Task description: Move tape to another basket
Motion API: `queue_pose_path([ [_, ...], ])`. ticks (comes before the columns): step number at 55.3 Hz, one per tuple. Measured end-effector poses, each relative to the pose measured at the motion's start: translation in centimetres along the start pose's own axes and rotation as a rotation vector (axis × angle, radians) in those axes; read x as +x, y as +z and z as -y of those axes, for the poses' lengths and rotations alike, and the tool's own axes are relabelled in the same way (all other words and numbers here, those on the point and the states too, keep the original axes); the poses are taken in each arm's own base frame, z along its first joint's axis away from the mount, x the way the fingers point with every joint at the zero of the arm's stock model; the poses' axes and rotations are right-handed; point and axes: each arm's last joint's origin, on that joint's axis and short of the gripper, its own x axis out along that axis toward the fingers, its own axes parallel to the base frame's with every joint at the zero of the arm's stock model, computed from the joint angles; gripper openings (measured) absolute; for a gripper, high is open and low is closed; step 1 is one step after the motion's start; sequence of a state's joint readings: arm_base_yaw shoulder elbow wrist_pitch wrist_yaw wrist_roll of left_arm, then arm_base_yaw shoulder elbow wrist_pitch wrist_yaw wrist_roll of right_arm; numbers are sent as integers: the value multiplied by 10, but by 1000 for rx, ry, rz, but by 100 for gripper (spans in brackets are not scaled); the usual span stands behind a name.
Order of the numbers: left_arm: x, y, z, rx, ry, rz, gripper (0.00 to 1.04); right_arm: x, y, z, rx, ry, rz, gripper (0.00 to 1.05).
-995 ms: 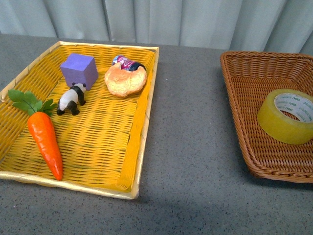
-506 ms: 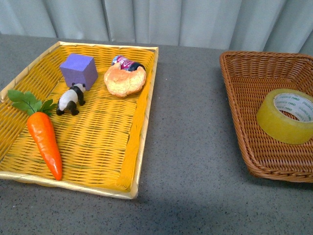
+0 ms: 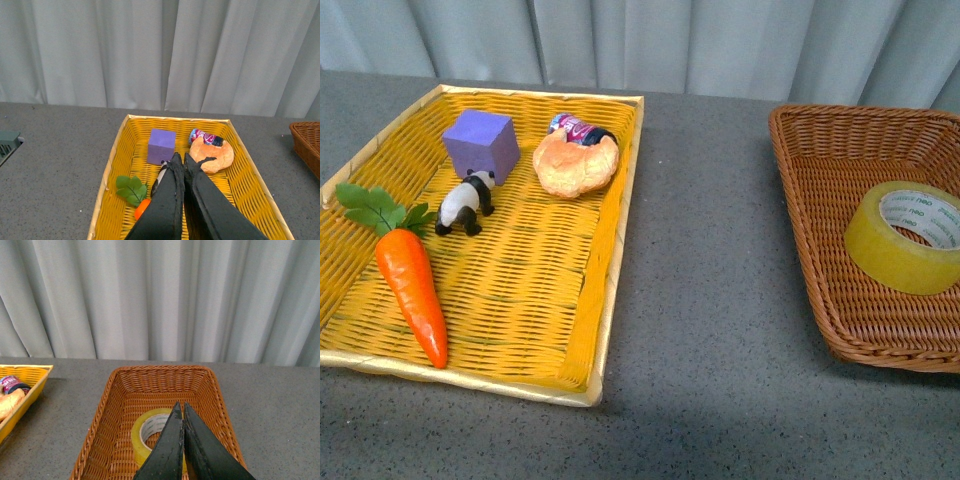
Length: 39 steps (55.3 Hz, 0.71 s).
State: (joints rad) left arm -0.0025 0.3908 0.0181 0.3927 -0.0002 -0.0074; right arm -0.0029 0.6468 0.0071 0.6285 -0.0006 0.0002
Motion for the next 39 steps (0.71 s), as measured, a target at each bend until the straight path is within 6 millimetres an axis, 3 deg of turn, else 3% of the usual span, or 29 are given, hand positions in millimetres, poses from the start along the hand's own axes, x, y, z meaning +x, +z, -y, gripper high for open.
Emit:
queue_pose_path([
  [34, -15, 0, 0, 0, 0, 2, 4, -23, 5, 0, 0, 0, 19, 1],
  [39, -24, -3, 0, 0, 0, -17, 4, -25, 5, 0, 0, 0, 21, 1],
])
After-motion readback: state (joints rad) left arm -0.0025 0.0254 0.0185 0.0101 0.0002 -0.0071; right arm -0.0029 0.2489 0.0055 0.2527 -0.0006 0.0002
